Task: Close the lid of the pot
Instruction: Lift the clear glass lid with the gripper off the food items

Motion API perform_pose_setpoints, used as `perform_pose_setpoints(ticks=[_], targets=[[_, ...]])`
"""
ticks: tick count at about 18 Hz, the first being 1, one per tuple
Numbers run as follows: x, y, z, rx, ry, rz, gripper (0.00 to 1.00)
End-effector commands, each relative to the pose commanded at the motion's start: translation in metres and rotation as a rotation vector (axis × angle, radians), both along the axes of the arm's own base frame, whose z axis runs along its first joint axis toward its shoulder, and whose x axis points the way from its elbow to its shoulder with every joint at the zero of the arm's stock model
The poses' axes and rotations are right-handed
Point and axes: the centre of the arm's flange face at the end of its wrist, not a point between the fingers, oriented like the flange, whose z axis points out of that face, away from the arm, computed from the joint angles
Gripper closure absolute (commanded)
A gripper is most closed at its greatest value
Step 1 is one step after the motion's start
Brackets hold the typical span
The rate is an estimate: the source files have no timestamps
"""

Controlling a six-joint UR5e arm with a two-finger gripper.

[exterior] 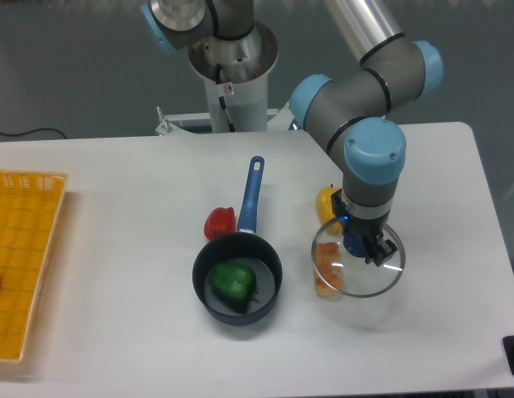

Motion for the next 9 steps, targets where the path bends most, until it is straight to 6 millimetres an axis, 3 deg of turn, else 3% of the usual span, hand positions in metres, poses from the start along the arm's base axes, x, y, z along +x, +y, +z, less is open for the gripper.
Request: perform_pose_setpoints(ticks=[5, 9], targets=[[0.002, -0.001, -0.002, -0.013, -0.024, 0.014, 0.36], [0.011, 0.006, -0.005, -0.024, -0.022, 0.01, 0.38]])
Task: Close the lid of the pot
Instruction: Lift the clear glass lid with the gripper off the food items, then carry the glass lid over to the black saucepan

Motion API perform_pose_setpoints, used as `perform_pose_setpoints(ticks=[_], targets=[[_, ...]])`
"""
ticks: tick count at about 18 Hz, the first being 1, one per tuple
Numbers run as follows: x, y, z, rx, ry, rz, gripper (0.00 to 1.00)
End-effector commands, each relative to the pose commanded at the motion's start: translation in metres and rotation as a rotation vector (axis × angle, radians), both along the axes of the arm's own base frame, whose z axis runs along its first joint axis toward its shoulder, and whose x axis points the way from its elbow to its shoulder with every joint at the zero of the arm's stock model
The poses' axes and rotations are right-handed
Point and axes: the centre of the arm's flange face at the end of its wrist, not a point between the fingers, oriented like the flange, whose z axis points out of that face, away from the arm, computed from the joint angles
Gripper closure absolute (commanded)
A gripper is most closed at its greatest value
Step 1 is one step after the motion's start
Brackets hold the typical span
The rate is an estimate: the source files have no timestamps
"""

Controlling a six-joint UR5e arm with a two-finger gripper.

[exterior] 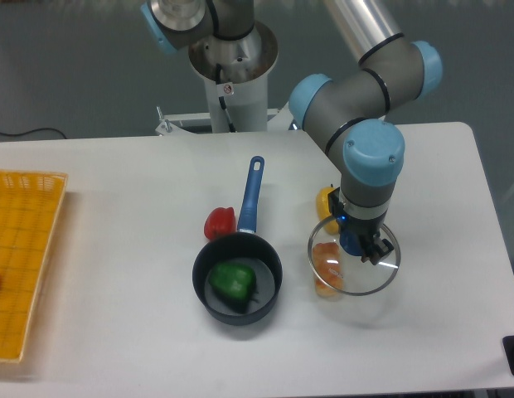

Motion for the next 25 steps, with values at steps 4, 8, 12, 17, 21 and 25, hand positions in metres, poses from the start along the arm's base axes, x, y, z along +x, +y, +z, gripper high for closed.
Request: perform_pose_setpoints(ticks=[4, 8, 12, 17, 21, 25], targets=[[0.003, 0.003, -0.001, 0.008, -0.004, 0.027, 0.39], [0.005, 0.002, 0.0, 0.007, -0.009, 0.033, 0.39], [0.015, 0.006, 0.005, -0.002, -0.025, 0.02, 0.39], [0.034, 0.021, 0.012, 0.021, -0.05, 0.033, 0.39], [0.05, 0.037, 0.016, 0.056, -0.067, 0.025, 0.39], [0.065, 0.055, 0.022, 0.088, -0.071, 0.002, 0.39]])
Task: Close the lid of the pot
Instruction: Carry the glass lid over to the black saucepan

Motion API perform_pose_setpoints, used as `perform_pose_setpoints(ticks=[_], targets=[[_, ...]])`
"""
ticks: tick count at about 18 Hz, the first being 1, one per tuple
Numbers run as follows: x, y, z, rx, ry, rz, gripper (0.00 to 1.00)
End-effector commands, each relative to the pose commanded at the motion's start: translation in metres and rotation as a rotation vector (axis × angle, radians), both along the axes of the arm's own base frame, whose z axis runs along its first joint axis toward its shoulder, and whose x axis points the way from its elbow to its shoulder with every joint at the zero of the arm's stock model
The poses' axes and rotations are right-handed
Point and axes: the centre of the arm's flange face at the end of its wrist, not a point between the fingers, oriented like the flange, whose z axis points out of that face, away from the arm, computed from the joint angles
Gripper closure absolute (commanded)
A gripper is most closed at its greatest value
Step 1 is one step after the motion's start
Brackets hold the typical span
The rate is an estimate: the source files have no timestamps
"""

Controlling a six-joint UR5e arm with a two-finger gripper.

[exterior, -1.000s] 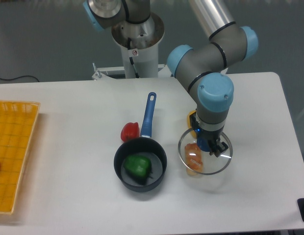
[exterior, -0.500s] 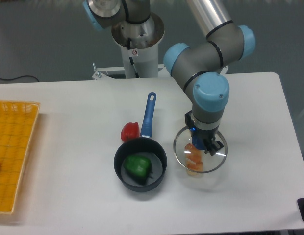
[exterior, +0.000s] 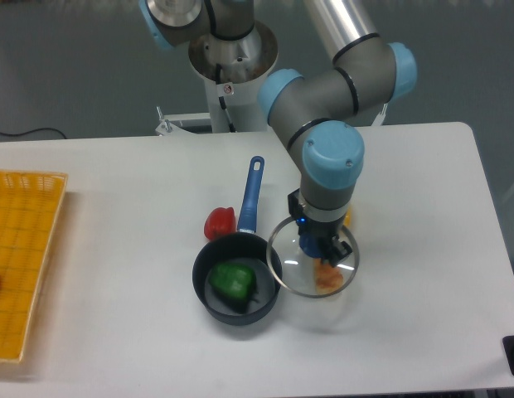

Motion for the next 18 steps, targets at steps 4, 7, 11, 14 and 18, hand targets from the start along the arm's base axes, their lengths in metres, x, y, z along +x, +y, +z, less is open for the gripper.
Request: perform_pose_setpoints(ticks=[4, 7, 11, 14, 18], targets=[[0.013, 0.012, 0.001, 0.002, -0.001, -0.011, 0.39], [0.023, 0.021, 0.001, 0.009, -0.003, -0.016, 0.39], [0.042, 0.036, -0.002, 0.007, -0.009, -0.008, 0.39], [0.047, 0.037, -0.008, -0.004, -0.015, -0.014, 0.39], [0.061, 0.043, -0.013, -0.02, -0.02, -0.035, 0.39]])
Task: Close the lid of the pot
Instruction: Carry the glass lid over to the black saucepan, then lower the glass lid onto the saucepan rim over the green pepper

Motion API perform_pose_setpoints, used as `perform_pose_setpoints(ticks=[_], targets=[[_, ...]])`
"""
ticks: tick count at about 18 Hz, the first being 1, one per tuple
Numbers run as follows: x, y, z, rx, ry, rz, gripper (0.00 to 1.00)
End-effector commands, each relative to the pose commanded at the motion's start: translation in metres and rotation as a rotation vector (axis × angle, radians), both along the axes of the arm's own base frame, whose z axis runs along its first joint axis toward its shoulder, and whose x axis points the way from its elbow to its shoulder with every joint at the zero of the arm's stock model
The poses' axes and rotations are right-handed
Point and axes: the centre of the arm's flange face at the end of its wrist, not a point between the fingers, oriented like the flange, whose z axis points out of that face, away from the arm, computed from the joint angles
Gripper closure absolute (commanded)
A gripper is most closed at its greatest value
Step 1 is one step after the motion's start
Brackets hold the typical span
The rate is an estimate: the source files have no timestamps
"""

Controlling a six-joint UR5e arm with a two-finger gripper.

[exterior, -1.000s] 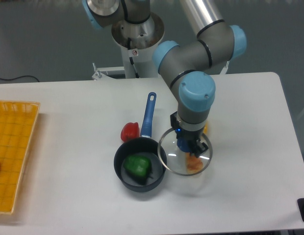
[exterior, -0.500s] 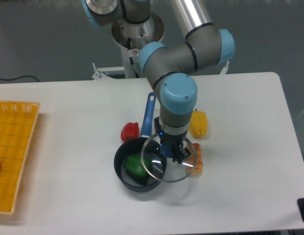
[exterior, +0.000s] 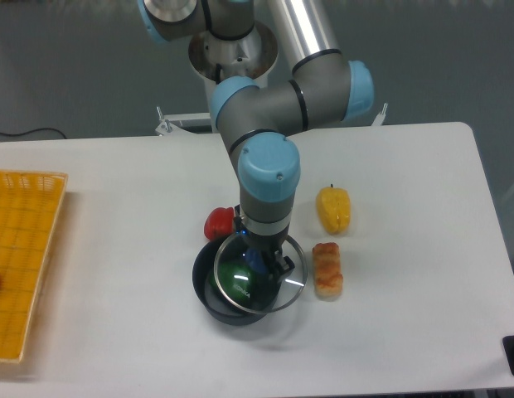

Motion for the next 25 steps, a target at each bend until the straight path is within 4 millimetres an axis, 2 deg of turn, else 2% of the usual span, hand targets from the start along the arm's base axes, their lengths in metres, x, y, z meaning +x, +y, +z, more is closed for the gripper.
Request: perform_pose_setpoints(ticks=[8, 25], targets=[[0.011, 0.002, -0.002, -0.029, 0.018, -0.018, 0.39], [0.016, 0.014, -0.008, -0.028, 0.022, 0.022, 0.39]])
